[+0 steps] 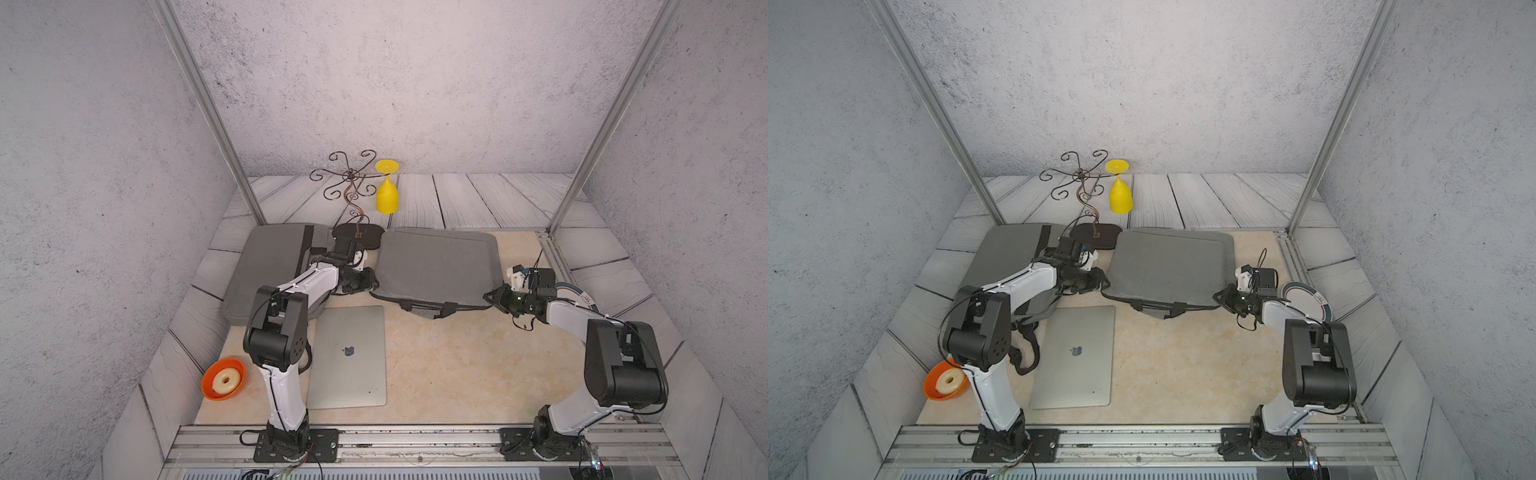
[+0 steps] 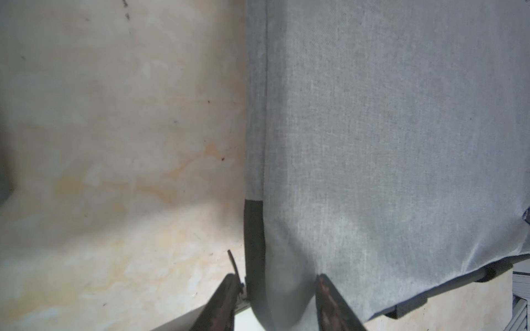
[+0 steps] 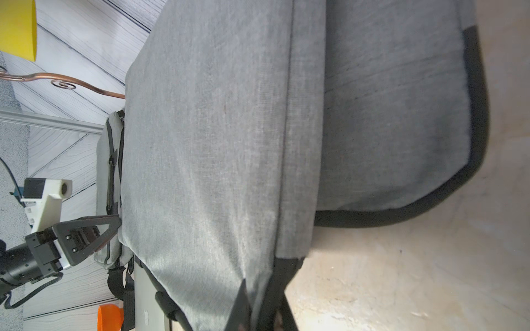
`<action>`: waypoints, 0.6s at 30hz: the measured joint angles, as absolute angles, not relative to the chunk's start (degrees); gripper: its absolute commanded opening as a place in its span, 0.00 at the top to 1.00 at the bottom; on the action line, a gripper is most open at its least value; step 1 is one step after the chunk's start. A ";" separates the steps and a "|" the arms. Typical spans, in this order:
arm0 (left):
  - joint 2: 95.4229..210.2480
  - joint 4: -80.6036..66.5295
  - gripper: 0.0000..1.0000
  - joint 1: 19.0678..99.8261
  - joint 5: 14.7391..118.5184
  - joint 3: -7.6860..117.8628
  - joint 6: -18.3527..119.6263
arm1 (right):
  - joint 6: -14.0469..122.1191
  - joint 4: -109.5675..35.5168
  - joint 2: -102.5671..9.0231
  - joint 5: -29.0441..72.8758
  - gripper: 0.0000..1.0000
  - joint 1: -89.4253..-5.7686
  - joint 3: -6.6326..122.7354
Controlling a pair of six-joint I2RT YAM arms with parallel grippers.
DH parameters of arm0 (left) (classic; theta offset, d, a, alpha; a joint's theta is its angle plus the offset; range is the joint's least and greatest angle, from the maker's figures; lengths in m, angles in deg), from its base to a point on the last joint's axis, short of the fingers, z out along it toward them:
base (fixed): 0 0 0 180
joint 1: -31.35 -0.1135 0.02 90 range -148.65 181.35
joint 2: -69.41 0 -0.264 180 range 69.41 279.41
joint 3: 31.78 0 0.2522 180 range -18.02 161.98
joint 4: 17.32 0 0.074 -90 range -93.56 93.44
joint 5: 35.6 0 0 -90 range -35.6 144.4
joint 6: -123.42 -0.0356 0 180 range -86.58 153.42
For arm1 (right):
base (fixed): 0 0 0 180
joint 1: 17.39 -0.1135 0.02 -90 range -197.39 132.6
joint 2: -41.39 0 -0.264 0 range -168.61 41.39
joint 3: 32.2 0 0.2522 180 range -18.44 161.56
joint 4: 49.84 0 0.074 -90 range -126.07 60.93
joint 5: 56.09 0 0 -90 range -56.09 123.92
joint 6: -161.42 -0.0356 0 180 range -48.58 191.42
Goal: Open the zippered laptop bag and take out the laptop
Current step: Unzip the zipper on the zippered laptop bag, then adjust the zippered laptop bag.
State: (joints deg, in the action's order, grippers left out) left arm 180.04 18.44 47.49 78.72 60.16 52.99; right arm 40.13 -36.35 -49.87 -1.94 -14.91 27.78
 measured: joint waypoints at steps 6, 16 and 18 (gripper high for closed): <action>181.32 17.66 0.85 47.49 80.20 61.23 54.24 | 40.13 -36.35 -49.87 -1.92 1.00 -14.85 27.80; 180.52 18.31 1.00 47.29 81.95 61.12 54.34 | 40.11 -35.28 -49.89 -1.90 1.00 -14.70 29.39; 178.88 18.27 1.00 47.58 82.17 60.37 54.43 | 40.11 -34.77 -49.89 -1.64 1.00 -14.56 30.18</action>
